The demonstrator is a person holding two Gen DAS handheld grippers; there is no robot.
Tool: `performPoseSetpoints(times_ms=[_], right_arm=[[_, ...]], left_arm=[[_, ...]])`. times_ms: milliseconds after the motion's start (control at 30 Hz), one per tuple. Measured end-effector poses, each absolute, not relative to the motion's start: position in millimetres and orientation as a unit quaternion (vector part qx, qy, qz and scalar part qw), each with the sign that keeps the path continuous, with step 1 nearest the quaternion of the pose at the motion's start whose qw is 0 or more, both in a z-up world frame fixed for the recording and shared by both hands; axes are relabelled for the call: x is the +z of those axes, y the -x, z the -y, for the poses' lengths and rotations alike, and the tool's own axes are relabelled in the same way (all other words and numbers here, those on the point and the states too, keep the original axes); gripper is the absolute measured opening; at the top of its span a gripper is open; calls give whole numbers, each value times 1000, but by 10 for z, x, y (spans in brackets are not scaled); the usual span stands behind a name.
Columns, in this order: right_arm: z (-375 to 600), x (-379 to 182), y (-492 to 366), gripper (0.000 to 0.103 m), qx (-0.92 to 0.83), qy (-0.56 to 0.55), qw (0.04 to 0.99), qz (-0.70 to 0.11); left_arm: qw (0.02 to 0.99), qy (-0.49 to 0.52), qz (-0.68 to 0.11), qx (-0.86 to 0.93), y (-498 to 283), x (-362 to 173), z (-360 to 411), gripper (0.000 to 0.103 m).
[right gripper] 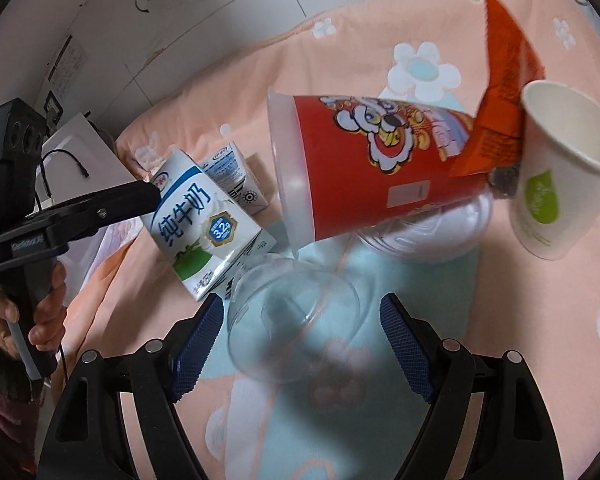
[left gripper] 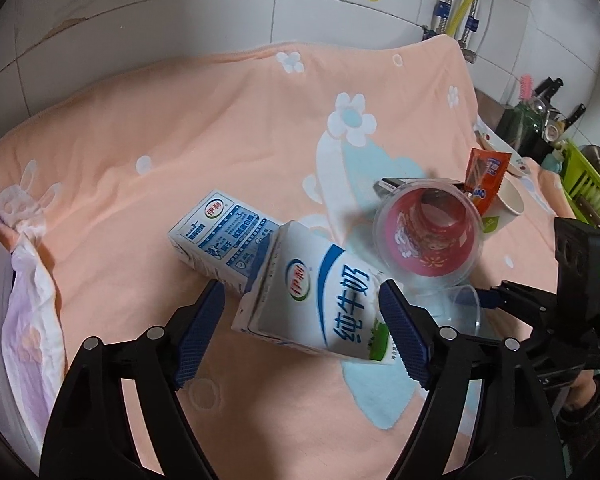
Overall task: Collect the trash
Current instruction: 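Grasp the white milk carton with the left tool while the right tool grasps the clear cup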
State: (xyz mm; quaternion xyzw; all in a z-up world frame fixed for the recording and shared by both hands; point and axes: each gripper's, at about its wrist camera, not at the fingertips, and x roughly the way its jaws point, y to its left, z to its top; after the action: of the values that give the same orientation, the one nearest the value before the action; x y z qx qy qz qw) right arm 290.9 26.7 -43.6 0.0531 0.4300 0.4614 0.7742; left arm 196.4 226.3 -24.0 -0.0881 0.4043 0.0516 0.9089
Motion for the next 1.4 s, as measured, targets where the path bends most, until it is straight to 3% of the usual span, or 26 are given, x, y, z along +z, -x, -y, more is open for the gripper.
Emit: performPoseSetpoints(times_ms=[267,967,1000,1100,1400], right_arm=[[-368,-478,-2938,62,475,-50,766,-431],[108,-198,-2411,62,440,-33,818,-370],[141,-188,-2384,62,438,-33,819,-368],[239,-161,-2300,62,434,-35,824,-364],[601,-42,-2038,62,413,-47,841,-346]], left_arm=[[903,117,-412,32,-2050,-362,-2368,81],[898,144,-416,6,-2160,-552,-2343,78],[899,142,-415,5,-2151,-552,-2333,71],[902,146,-407,1,-2113,-528,-2313,64],[923,97,-371,6,-1831,-256,-1956,49]])
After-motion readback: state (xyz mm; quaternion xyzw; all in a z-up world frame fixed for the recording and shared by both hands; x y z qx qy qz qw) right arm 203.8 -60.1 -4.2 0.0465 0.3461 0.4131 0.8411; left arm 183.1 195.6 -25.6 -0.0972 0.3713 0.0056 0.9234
